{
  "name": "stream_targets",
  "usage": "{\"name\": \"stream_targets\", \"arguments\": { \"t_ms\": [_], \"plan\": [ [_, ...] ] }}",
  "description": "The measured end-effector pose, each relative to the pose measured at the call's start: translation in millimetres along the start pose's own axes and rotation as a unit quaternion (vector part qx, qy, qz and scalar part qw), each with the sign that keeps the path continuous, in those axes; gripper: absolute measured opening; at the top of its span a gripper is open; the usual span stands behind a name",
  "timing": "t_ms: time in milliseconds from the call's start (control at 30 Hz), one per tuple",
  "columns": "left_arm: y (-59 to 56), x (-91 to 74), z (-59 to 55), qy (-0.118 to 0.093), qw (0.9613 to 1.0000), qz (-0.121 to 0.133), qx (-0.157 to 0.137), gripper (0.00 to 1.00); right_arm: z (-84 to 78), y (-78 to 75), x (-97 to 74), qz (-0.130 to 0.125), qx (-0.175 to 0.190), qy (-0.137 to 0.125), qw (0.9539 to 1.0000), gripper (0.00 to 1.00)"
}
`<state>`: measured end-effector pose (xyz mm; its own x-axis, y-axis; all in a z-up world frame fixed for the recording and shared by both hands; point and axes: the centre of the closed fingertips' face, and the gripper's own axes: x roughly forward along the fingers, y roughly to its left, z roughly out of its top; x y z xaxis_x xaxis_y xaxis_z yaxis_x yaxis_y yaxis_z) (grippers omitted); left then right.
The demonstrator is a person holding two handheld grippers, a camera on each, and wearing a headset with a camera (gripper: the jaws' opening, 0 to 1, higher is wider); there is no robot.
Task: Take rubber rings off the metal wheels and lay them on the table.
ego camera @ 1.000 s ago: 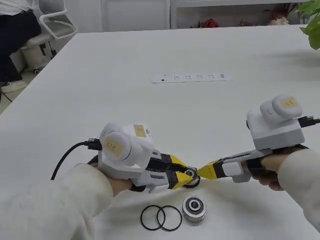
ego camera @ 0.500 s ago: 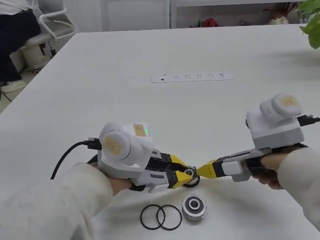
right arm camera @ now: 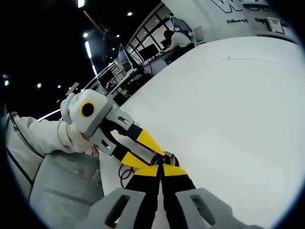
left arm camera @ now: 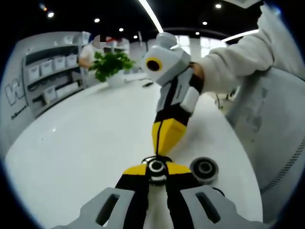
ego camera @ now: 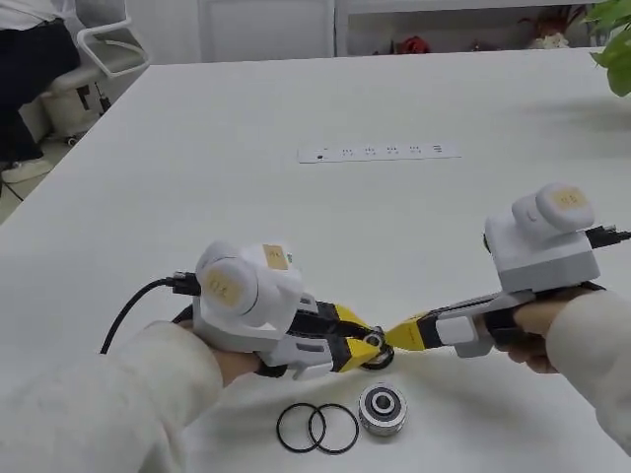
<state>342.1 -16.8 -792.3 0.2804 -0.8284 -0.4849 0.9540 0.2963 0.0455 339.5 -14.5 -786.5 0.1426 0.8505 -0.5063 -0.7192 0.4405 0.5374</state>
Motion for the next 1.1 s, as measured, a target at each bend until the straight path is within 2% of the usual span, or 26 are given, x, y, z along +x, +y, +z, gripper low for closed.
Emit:
{"name": "stream_targets", "arguments": {
  "t_ms": [167, 300, 667, 800, 1033, 1100],
  "plan": [
    [-0.2, 0.0, 0.0, 0.0, 1.0, 0.0, 0.0, 0.13, 0.8, 1.6, 0.0, 0.004, -0.001, -0.002, 1.0, 0.0],
    [-0.4, 0.0, 0.0, -0.001, 1.0, 0.001, -0.002, 0.14, 7.8, 1.6, -2.1, 0.002, -0.002, -0.016, 0.9999, 0.0],
    [-0.1, 0.1, 0.6, 0.0, 0.9999, 0.005, -0.015, 0.14, 3.6, -2.9, -2.2, -0.004, 0.005, -0.009, 0.9999, 0.0],
    [-0.3, -1.4, 1.3, 0.009, 0.9999, 0.002, -0.011, 0.14, 3.3, -3.8, -2.7, -0.007, 0.007, -0.008, 0.9999, 0.0],
    [-2.6, -8.4, 7.1, 0.015, 0.9999, -0.008, 0.002, 0.23, 4.0, -3.7, -3.2, -0.007, 0.006, -0.008, 0.9999, 0.0],
    [0.1, -11.8, 9.8, 0.014, 0.9999, -0.002, 0.005, 0.27, 4.6, -4.0, -4.0, -0.008, 0.005, -0.009, 0.9999, 0.0]
  ]
}}
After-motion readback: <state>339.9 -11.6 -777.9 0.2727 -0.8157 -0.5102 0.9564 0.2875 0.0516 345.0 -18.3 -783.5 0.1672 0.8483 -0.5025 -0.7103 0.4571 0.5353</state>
